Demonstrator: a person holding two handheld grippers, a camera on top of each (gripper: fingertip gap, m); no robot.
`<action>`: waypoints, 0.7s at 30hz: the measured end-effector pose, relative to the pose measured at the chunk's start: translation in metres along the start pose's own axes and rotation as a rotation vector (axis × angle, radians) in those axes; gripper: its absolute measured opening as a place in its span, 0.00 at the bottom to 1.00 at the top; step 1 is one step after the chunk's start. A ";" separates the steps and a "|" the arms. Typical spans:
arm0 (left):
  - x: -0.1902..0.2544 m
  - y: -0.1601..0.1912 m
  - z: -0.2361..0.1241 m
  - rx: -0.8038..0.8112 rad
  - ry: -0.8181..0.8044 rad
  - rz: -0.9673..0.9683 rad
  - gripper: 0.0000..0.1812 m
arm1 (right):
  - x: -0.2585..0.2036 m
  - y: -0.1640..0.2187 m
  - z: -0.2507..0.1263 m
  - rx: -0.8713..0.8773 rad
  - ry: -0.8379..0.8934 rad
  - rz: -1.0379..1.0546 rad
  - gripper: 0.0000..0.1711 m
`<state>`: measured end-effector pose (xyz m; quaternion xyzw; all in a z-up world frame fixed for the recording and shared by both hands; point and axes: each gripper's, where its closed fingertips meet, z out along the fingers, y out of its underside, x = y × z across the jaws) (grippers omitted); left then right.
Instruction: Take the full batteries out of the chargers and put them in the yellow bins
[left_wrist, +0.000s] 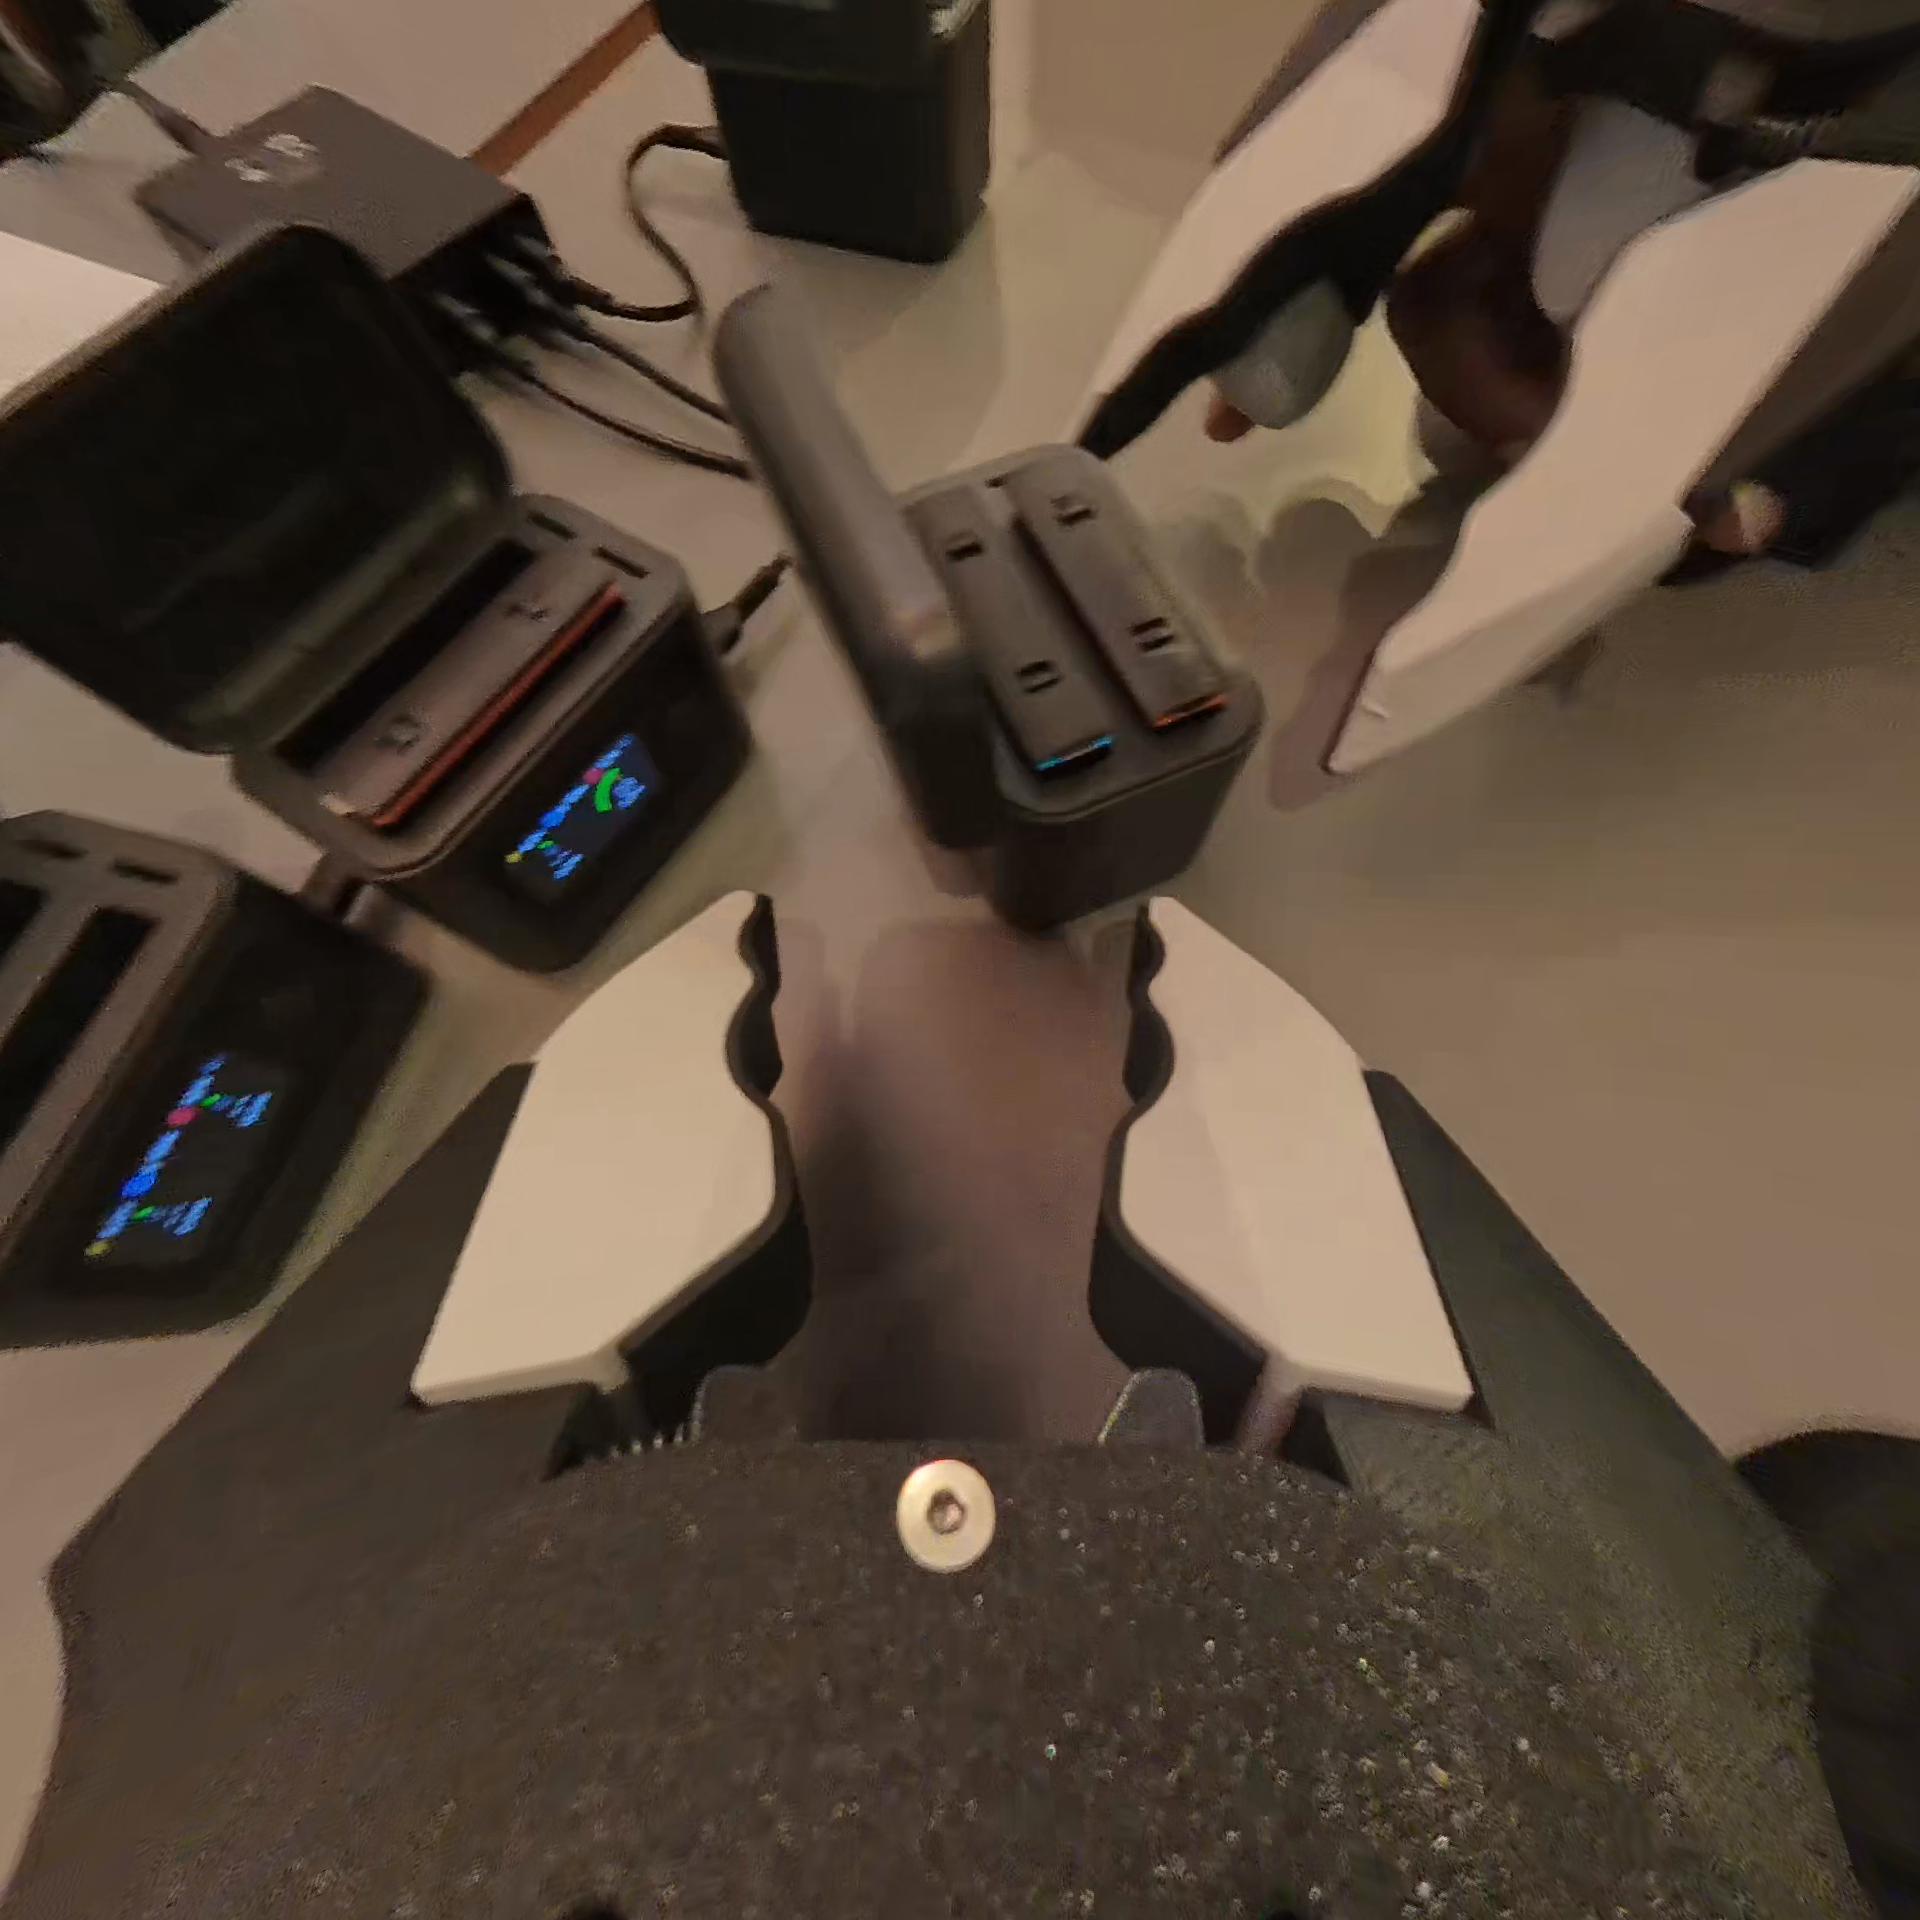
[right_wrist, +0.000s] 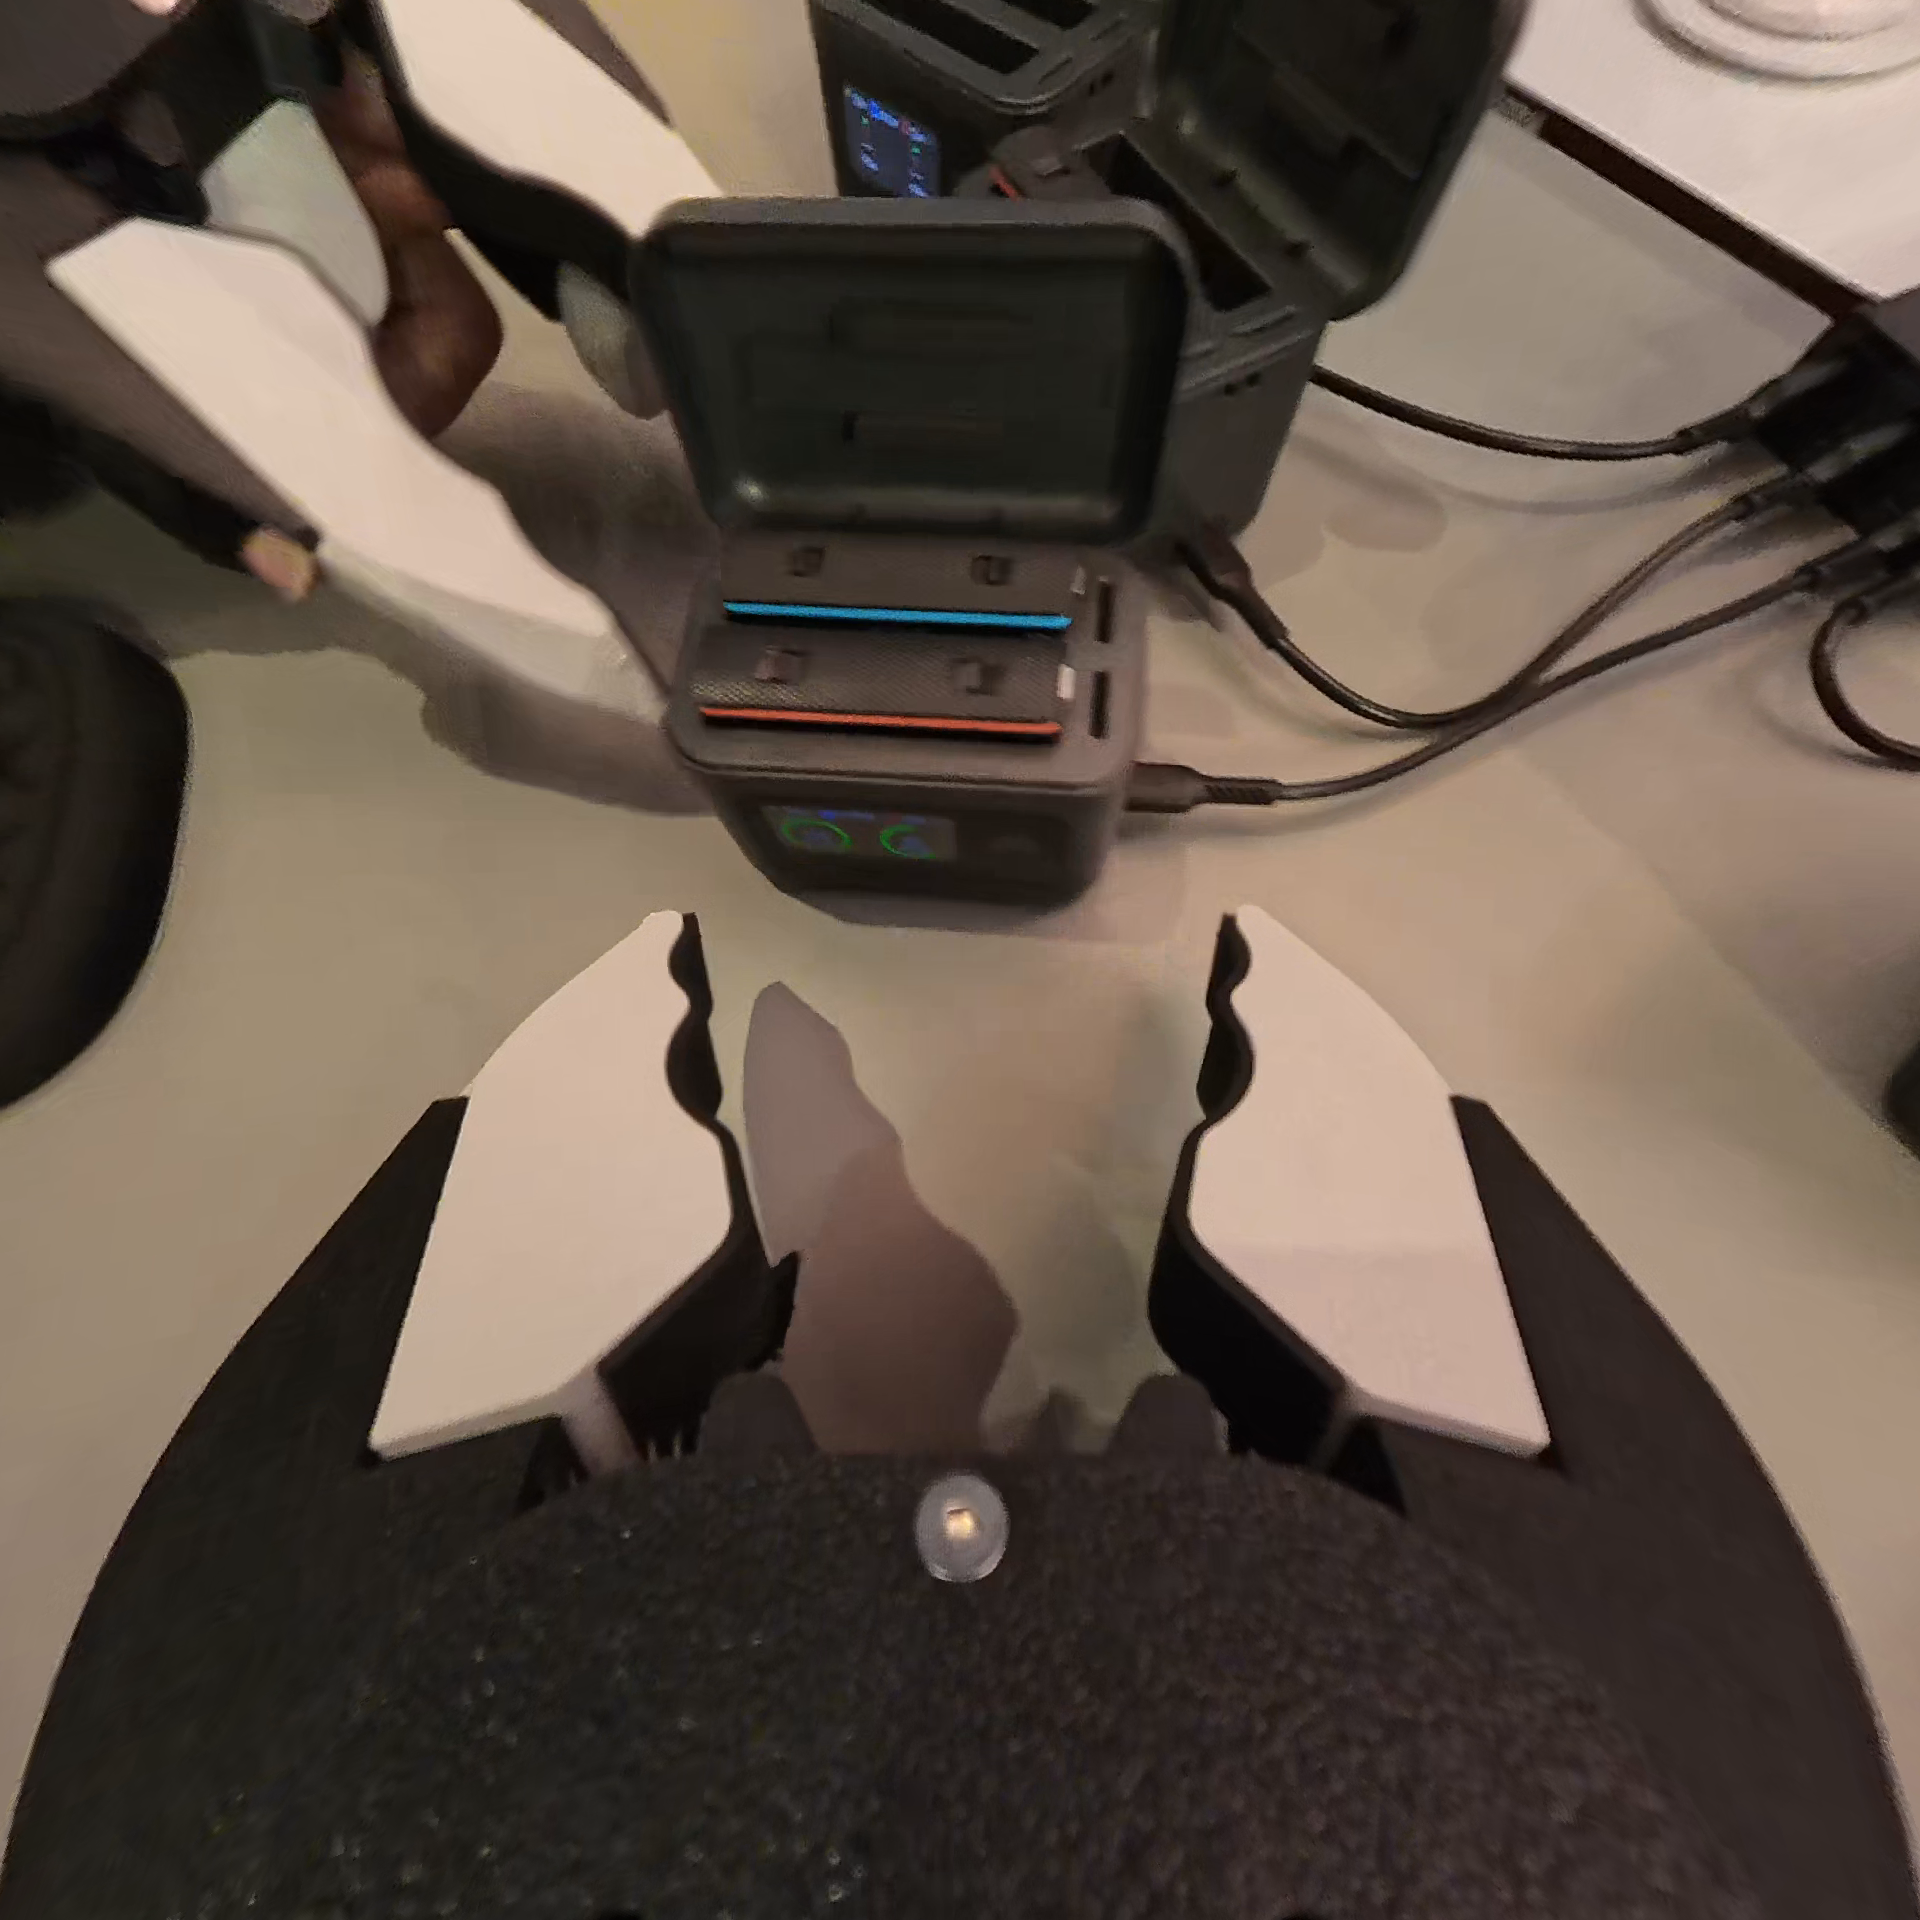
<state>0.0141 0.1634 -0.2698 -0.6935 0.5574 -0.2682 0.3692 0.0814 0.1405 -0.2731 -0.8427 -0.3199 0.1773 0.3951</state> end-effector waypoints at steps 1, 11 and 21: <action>0.005 -0.001 0.003 -0.011 0.012 -0.005 0.40 | 0.004 0.001 -0.003 0.001 -0.010 0.017 0.53; 0.013 -0.007 0.043 -0.087 -0.154 -0.057 0.47 | 0.022 0.011 -0.040 -0.022 -0.040 0.006 0.51; 0.009 -0.006 0.042 -0.080 -0.134 -0.048 0.44 | 0.002 0.034 -0.063 0.008 0.136 0.104 0.32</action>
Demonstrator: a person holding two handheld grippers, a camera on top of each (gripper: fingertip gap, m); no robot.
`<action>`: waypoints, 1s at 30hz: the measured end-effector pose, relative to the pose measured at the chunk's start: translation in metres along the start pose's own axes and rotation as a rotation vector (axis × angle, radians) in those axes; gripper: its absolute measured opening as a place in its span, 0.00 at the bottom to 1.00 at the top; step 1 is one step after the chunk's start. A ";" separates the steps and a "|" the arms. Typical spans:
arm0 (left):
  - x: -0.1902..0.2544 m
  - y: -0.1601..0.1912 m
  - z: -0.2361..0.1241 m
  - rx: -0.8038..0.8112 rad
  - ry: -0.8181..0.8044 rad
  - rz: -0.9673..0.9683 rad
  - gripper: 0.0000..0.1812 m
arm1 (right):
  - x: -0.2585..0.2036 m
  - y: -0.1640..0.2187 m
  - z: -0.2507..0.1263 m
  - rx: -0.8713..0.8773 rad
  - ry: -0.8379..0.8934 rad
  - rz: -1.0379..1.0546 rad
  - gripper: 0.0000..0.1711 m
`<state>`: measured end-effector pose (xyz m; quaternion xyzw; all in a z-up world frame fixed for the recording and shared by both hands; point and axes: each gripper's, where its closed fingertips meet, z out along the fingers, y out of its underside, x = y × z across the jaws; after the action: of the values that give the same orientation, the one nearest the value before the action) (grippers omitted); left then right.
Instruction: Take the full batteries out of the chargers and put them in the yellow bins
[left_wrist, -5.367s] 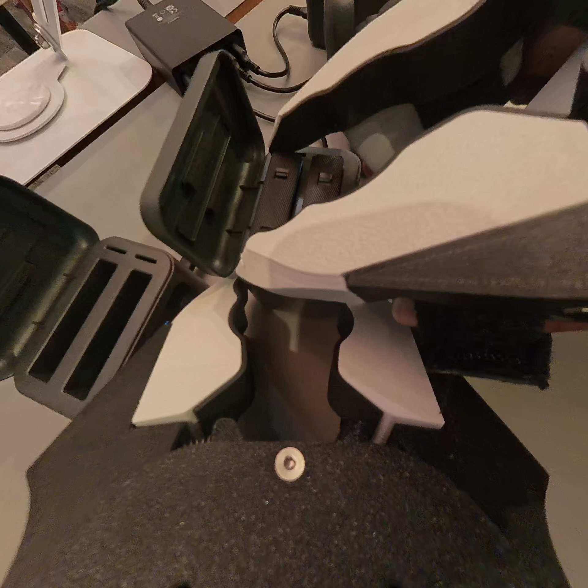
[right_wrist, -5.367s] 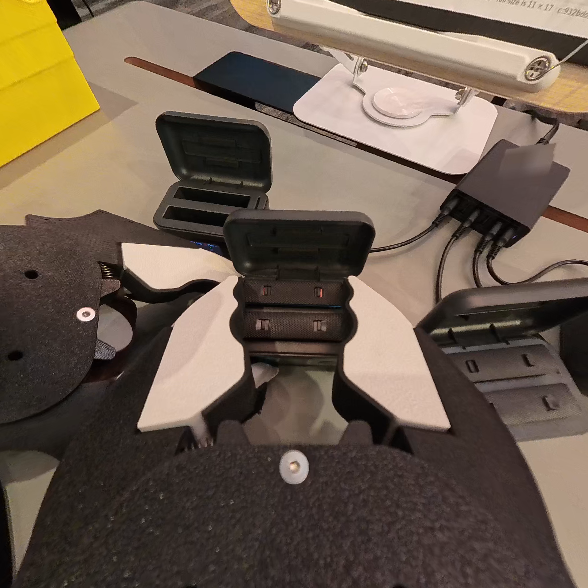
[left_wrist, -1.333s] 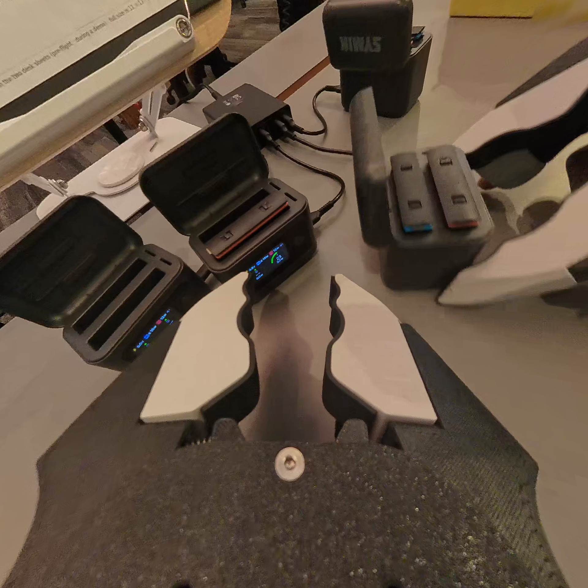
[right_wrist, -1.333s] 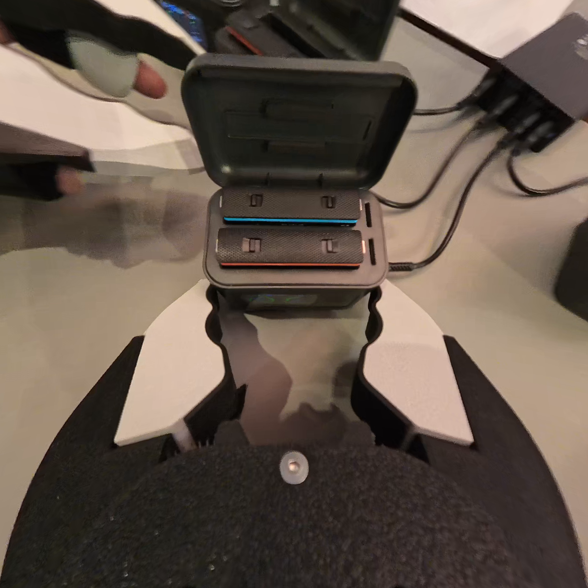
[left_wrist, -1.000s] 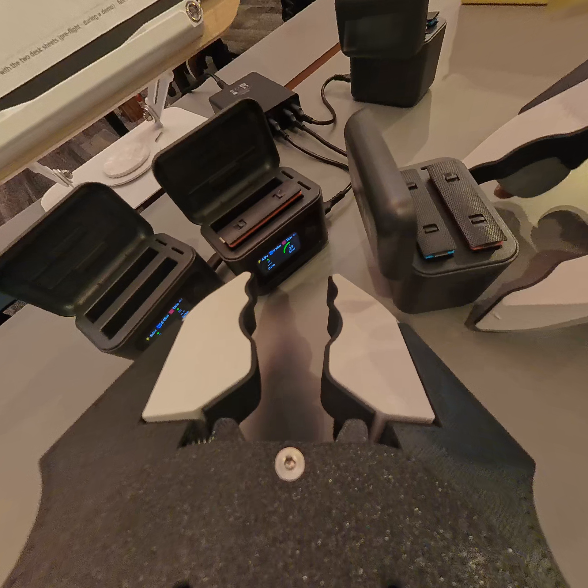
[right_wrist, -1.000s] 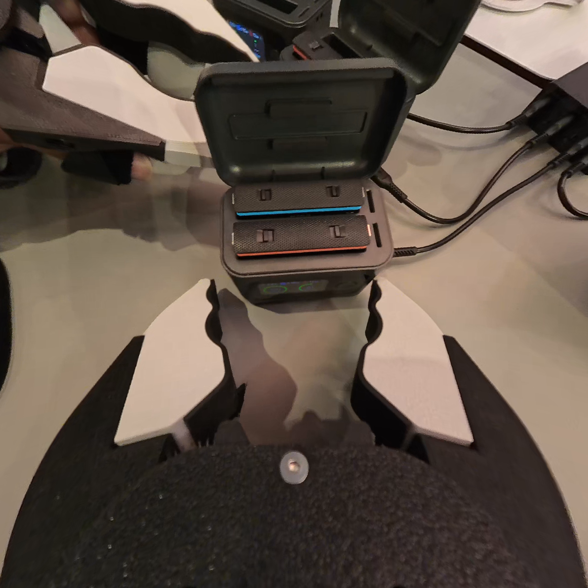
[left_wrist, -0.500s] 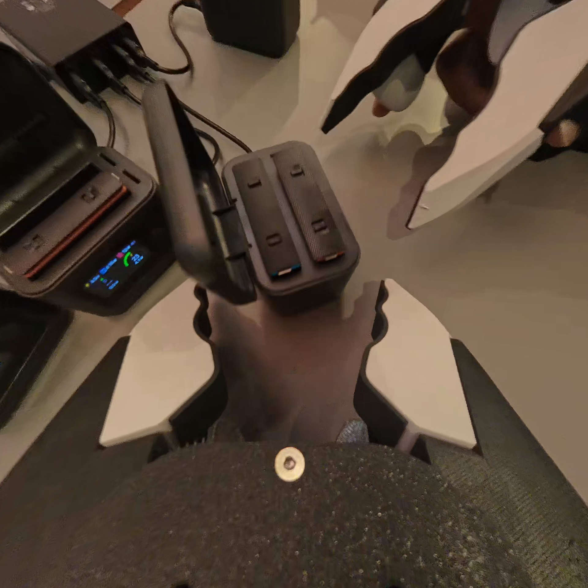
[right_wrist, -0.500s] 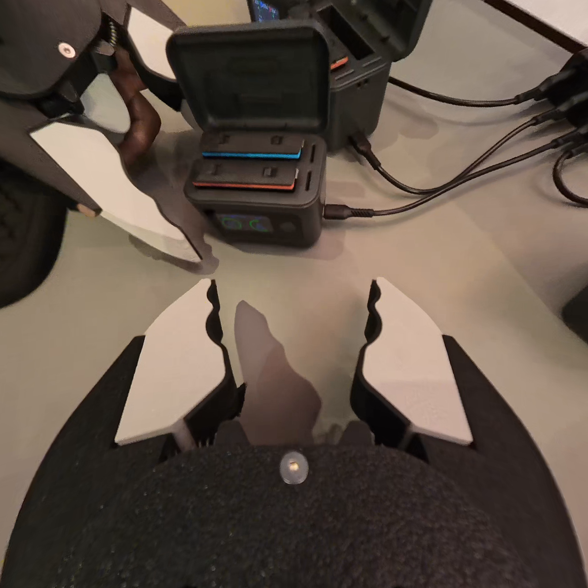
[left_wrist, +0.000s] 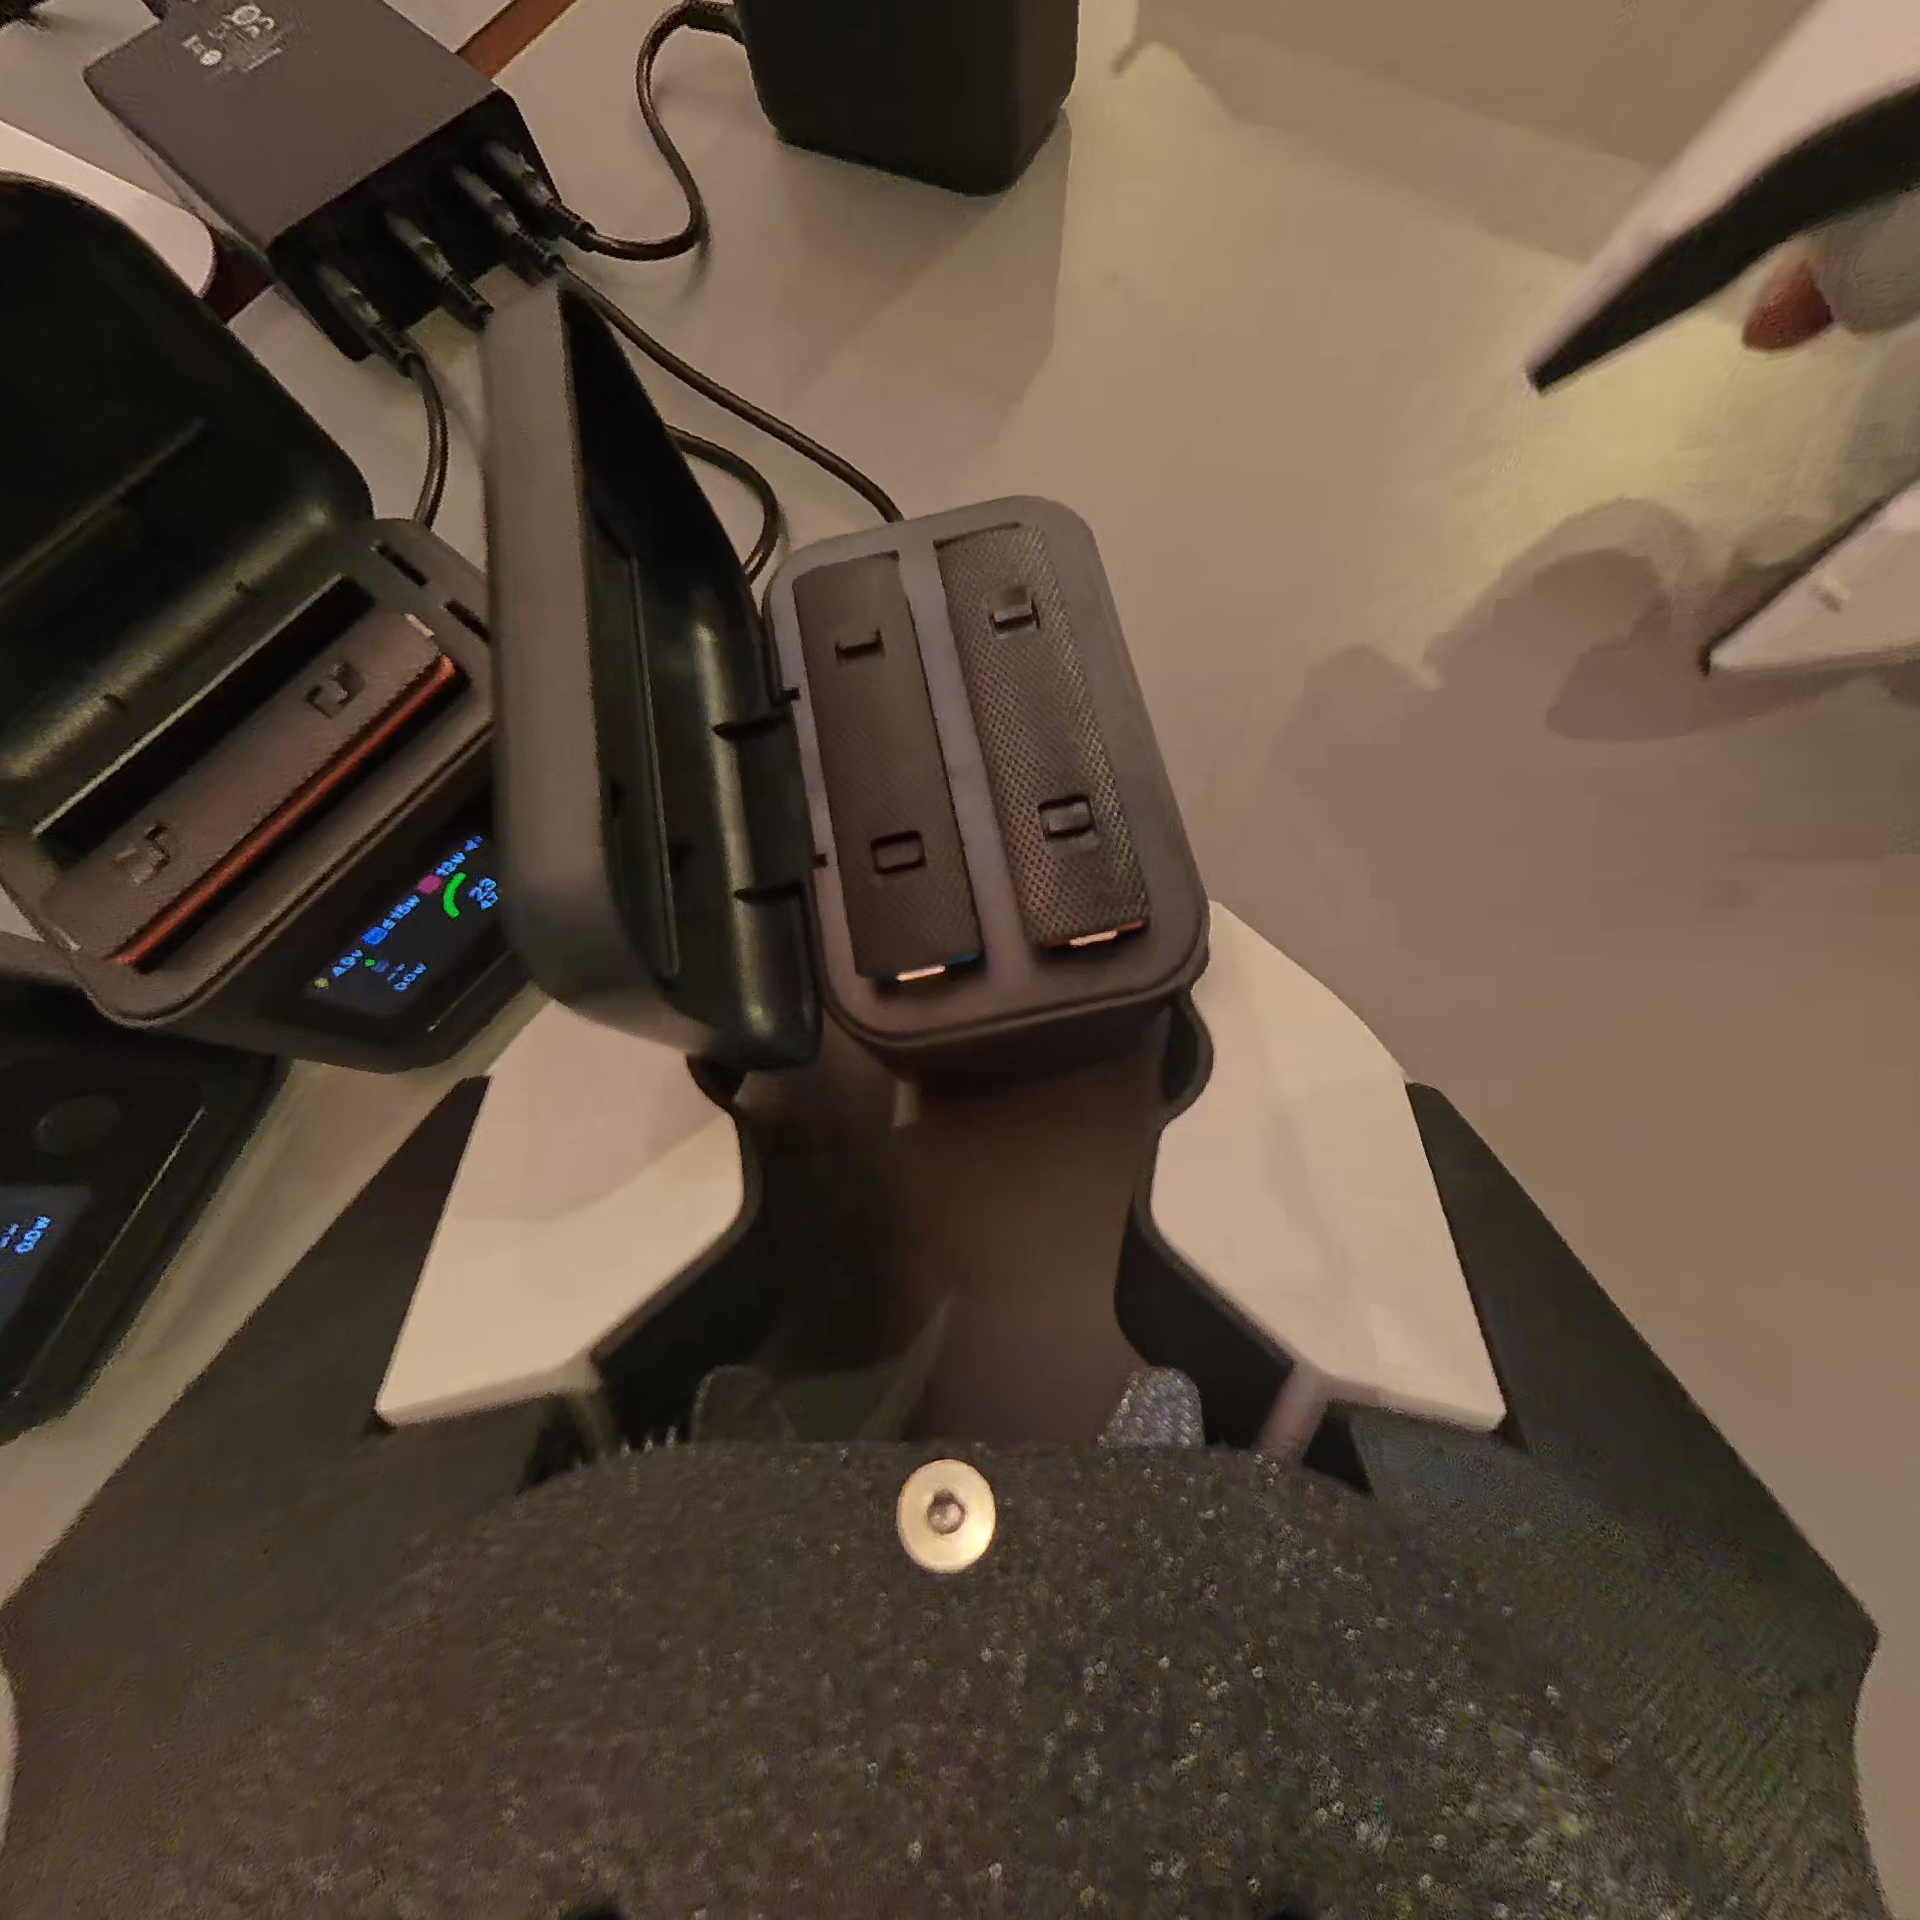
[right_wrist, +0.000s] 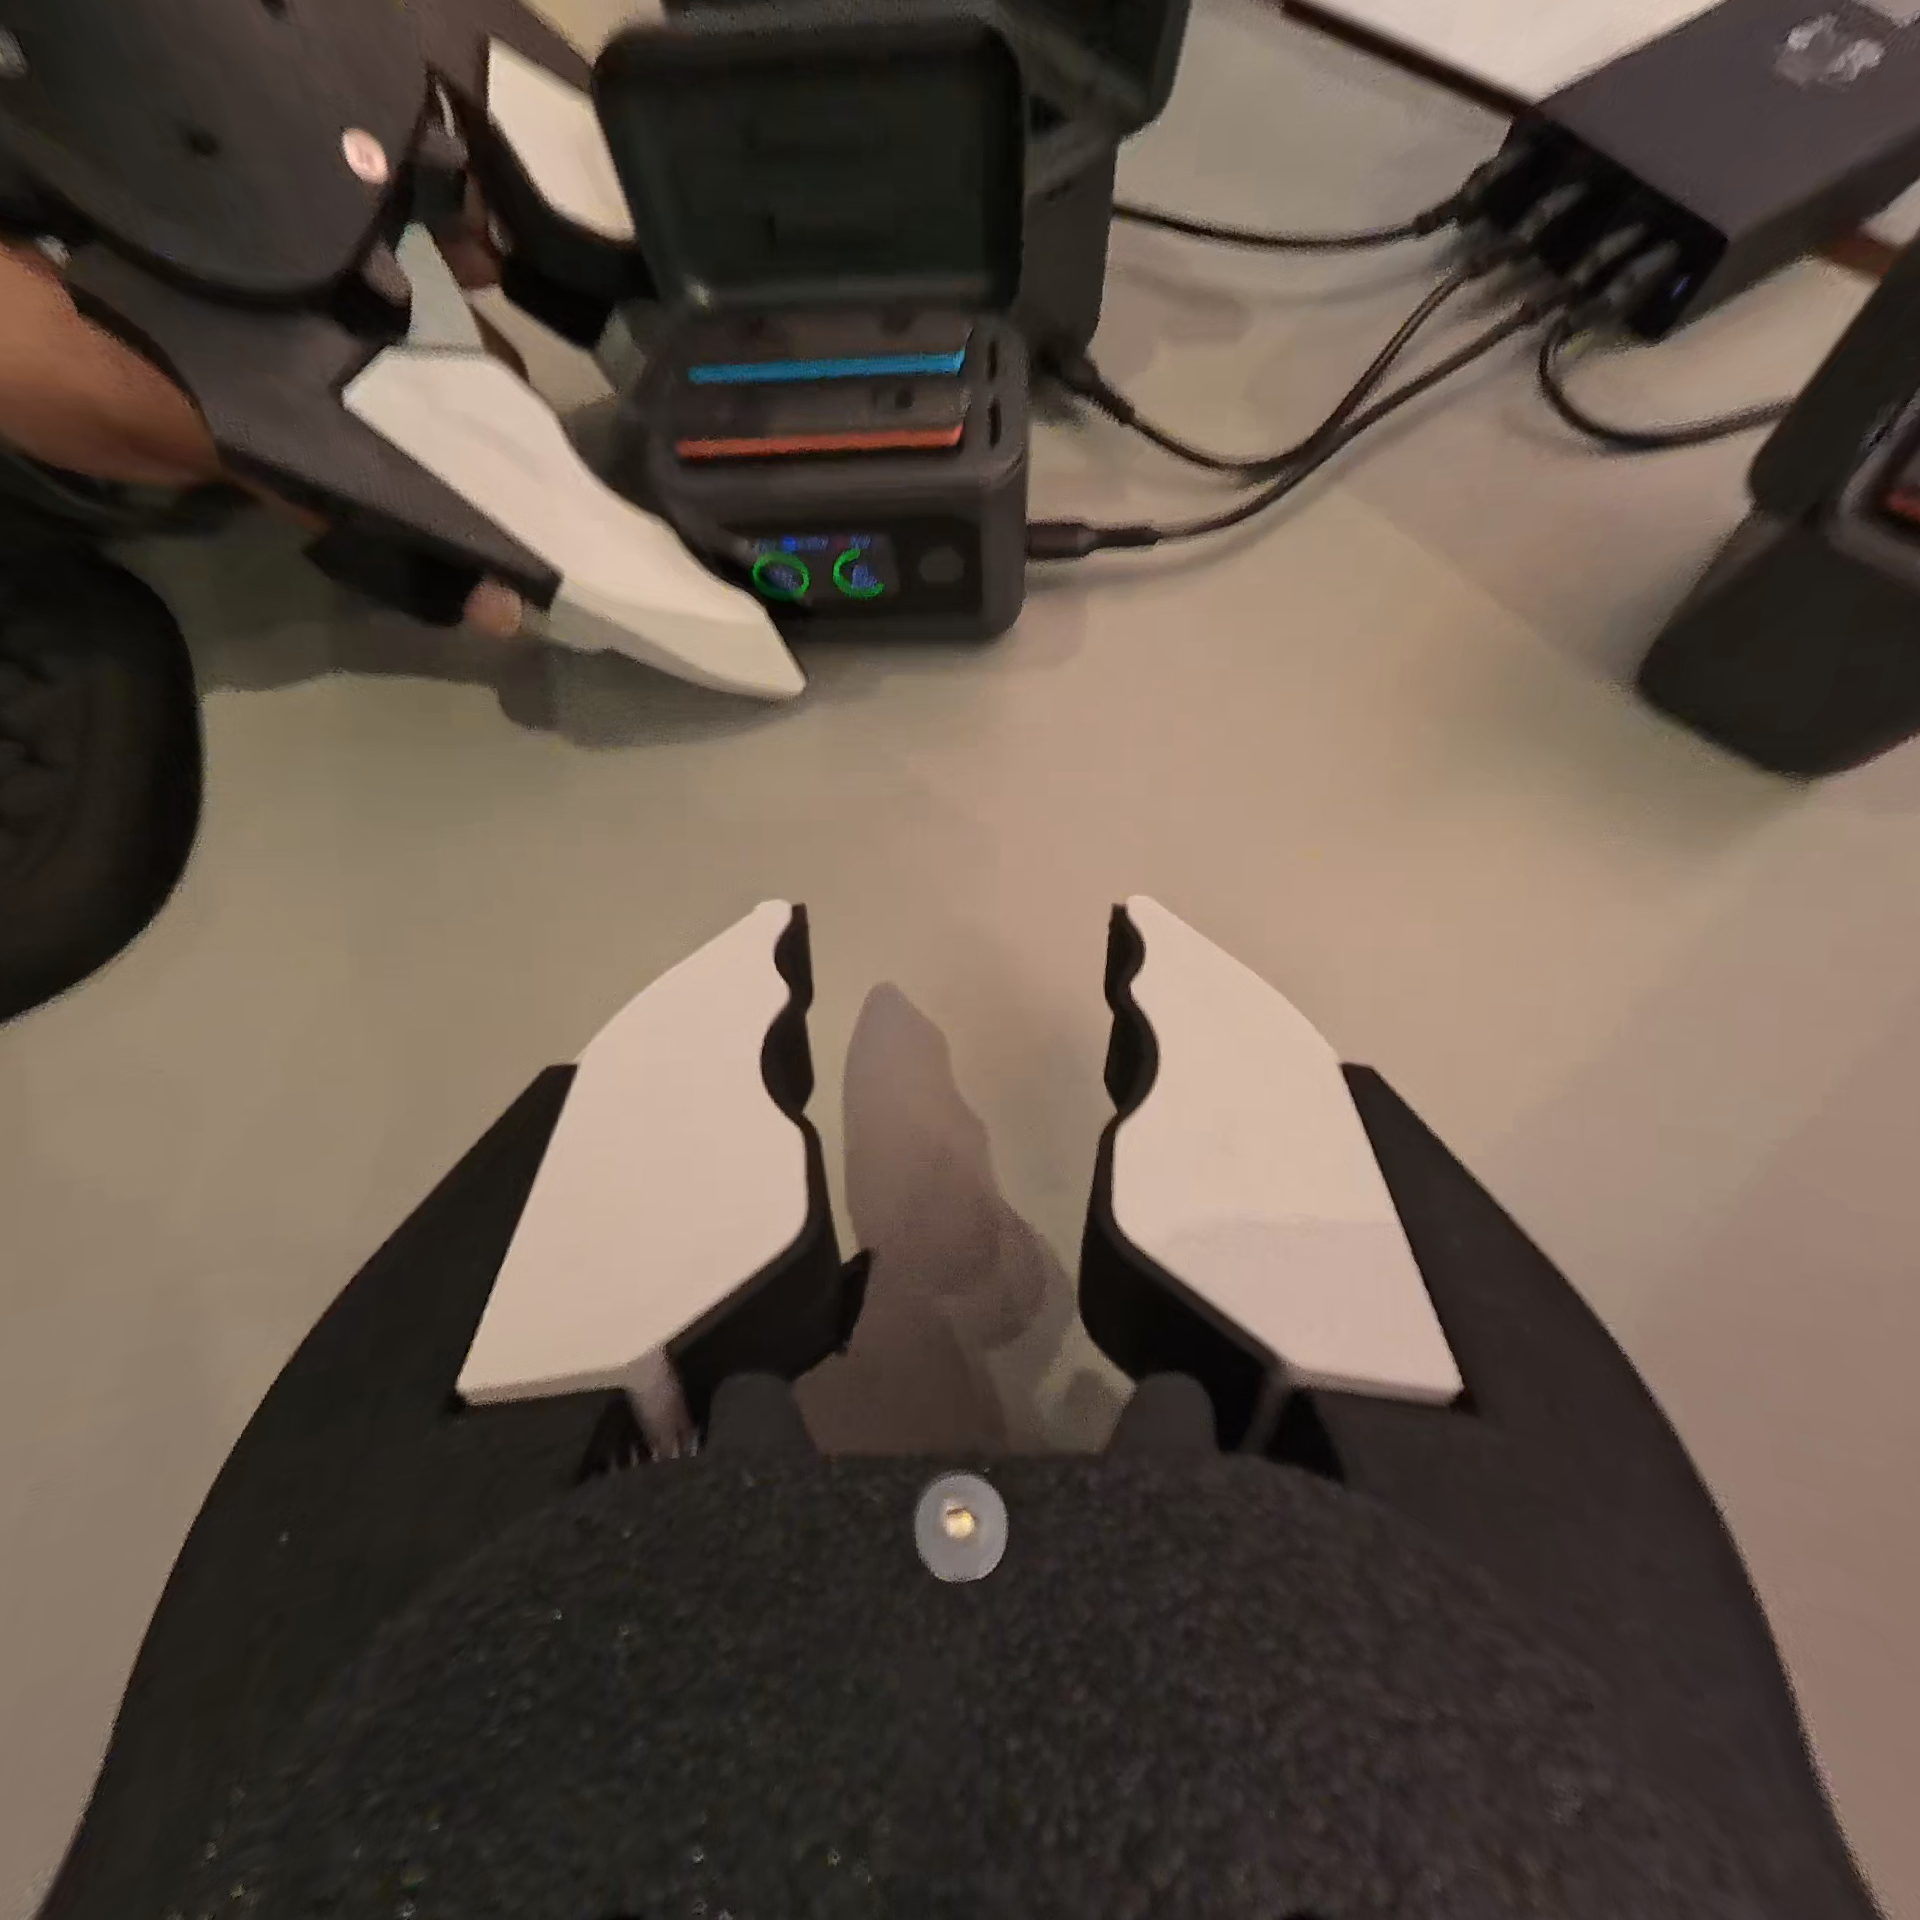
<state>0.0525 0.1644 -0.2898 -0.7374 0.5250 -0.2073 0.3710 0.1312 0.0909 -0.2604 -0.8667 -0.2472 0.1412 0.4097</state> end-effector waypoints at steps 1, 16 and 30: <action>0.000 0.000 0.000 0.001 0.003 0.003 0.44 | -0.005 0.006 0.000 -0.011 0.016 0.003 0.31; -0.005 0.003 -0.003 0.009 0.079 0.053 0.43 | -0.041 0.009 -0.012 0.081 0.095 -0.042 0.03; -0.004 0.004 -0.003 0.007 0.093 0.056 0.42 | -0.043 0.011 -0.011 0.077 0.093 -0.058 0.00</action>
<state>0.0464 0.1666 -0.2904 -0.7105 0.5616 -0.2327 0.3544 0.1035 0.0546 -0.2602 -0.8484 -0.2472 0.0982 0.4577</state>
